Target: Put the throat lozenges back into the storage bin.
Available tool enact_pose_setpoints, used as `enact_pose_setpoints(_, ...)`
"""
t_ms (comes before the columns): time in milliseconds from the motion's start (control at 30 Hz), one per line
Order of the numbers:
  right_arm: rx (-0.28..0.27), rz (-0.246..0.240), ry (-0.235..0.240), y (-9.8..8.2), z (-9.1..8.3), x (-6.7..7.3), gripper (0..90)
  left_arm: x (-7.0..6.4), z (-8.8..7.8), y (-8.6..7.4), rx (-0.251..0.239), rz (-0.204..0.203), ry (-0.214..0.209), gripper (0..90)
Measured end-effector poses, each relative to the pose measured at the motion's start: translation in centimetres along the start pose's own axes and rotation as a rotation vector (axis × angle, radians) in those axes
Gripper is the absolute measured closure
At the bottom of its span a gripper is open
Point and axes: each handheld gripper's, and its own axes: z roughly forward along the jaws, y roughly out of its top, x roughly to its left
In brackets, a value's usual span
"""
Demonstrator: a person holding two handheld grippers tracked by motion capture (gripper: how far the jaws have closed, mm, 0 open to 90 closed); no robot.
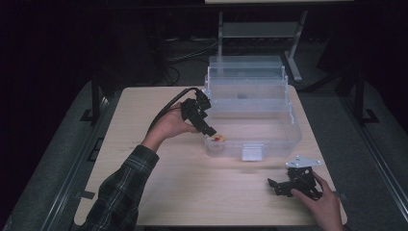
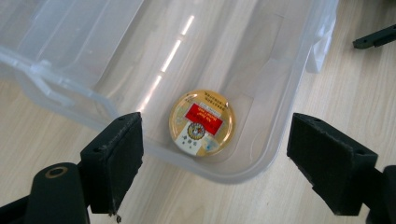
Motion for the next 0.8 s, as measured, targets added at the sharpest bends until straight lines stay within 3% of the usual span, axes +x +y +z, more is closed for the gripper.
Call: enact_pose_setpoints(800,0.0,0.0,-0.001,0.0,0.0,0.0,0.0,0.0,-2.3,-6.6,-0.068,-0.078,0.049,13.4)
